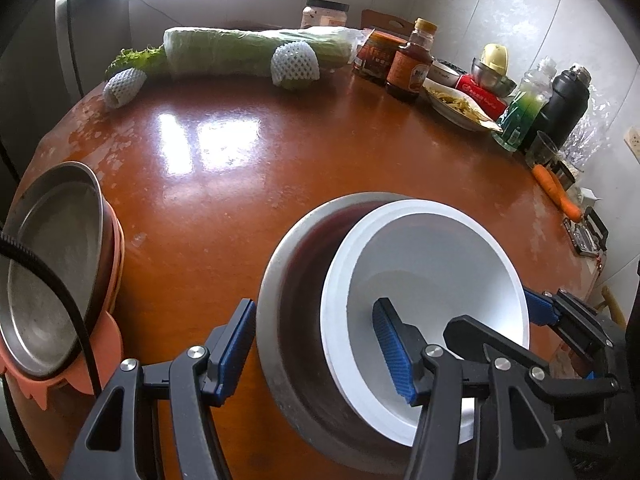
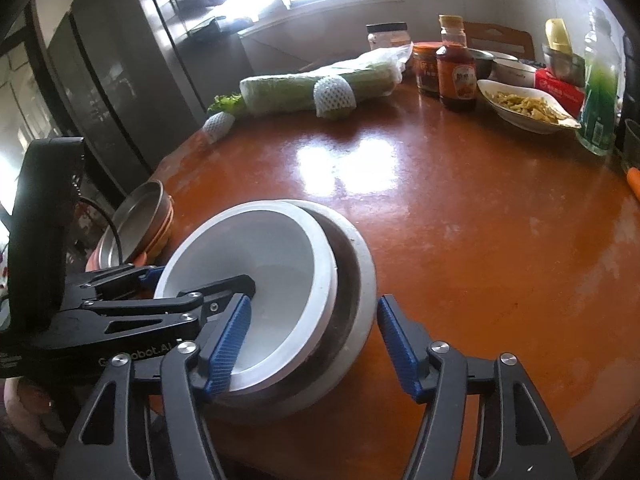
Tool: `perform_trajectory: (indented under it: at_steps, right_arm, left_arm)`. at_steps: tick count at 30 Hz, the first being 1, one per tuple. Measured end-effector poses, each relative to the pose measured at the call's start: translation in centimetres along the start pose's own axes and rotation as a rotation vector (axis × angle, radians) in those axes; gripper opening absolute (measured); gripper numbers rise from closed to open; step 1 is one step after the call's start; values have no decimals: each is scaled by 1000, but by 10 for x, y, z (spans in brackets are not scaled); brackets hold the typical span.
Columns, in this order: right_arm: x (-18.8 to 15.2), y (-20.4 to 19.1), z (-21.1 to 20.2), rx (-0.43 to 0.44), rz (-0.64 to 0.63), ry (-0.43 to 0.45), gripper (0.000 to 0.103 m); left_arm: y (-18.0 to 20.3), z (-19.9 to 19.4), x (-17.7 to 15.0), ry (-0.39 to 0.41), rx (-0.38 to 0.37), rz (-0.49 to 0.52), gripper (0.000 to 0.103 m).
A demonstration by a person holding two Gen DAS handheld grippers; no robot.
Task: Organize plates and bowls
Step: 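Close both grippers on the steel bowl rim and lift the stack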
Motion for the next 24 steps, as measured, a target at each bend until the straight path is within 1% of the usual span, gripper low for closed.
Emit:
perform_trajectory:
  at_steps: [2, 3, 8, 13, 19, 24]
  right_arm:
    - [0, -2, -1, -2, -8, 5, 63]
    - [0, -2, -1, -2, -9, 7, 62]
    - [1, -3, -2, -14, -10, 11, 58]
    - [3, -7, -4, -18, -18, 22, 58]
    - [10, -18, -14, -14, -34, 45, 58]
    - [15, -31, -21, -12, -59, 62, 58]
  left_arm:
    - [0, 0, -1, -2, -11, -1, 56]
    - [1, 0, -1, -2, -20, -1, 52]
    - [2, -1, -2, -6, -28, -4, 52]
    - [-1, -9, 0, 9, -34, -10, 52]
    - [-5, -28, 2, 45, -46, -21, 52]
    - [-13, -48, 2, 86, -40, -29, 52]
Point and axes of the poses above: each gripper's, at about its wrist camera, not at the fingertips, and z roughly the way its jaws point, y to its right, x to its top, the point moved 5 cm from there along z, roughly the way its jaws point, and after that the axes turned 4 degrees about -y, right-handed, at the moved point
